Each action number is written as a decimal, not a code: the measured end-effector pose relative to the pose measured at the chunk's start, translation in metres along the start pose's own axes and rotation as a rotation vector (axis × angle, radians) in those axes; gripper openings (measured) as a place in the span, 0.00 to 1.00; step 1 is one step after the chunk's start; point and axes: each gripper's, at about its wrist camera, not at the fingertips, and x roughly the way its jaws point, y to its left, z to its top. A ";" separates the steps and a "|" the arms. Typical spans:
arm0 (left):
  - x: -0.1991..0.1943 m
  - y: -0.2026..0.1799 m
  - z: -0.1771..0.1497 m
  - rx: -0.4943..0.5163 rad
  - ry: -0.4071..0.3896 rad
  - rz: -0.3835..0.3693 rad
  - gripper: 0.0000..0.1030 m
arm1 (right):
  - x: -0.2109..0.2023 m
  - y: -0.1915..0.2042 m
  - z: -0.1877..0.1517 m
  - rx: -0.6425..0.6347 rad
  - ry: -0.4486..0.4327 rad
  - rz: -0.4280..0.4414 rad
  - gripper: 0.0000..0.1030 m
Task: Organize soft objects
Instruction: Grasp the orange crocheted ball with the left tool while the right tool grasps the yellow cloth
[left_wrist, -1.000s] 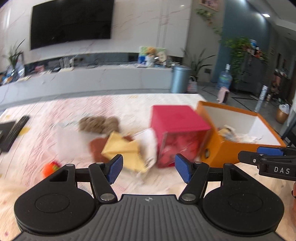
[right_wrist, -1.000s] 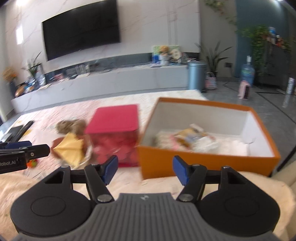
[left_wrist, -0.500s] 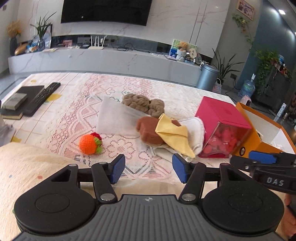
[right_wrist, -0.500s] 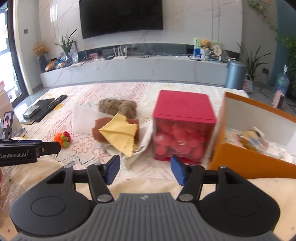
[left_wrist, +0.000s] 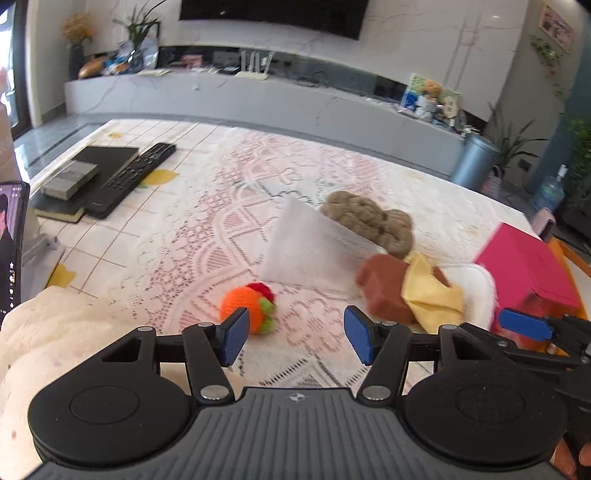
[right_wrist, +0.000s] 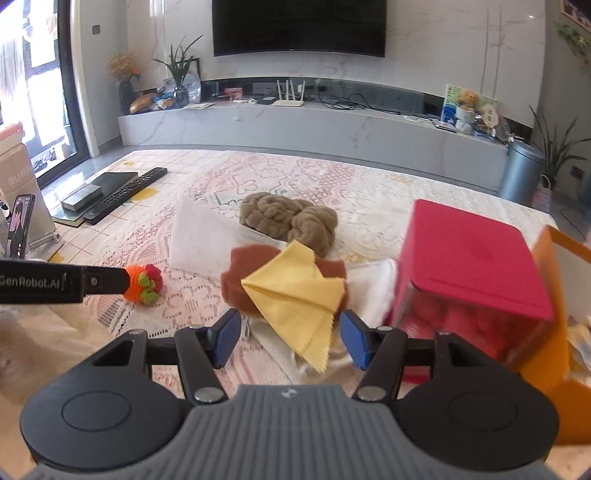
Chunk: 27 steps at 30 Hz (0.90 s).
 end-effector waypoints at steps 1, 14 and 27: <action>0.007 0.004 0.004 -0.015 0.011 0.012 0.67 | 0.006 0.001 0.003 -0.003 0.002 0.005 0.58; 0.076 0.025 0.018 -0.149 0.185 0.139 0.57 | 0.052 -0.003 0.025 -0.002 0.018 0.049 0.58; 0.073 0.024 0.020 -0.158 0.144 0.095 0.50 | 0.089 -0.010 0.022 0.055 0.056 0.073 0.56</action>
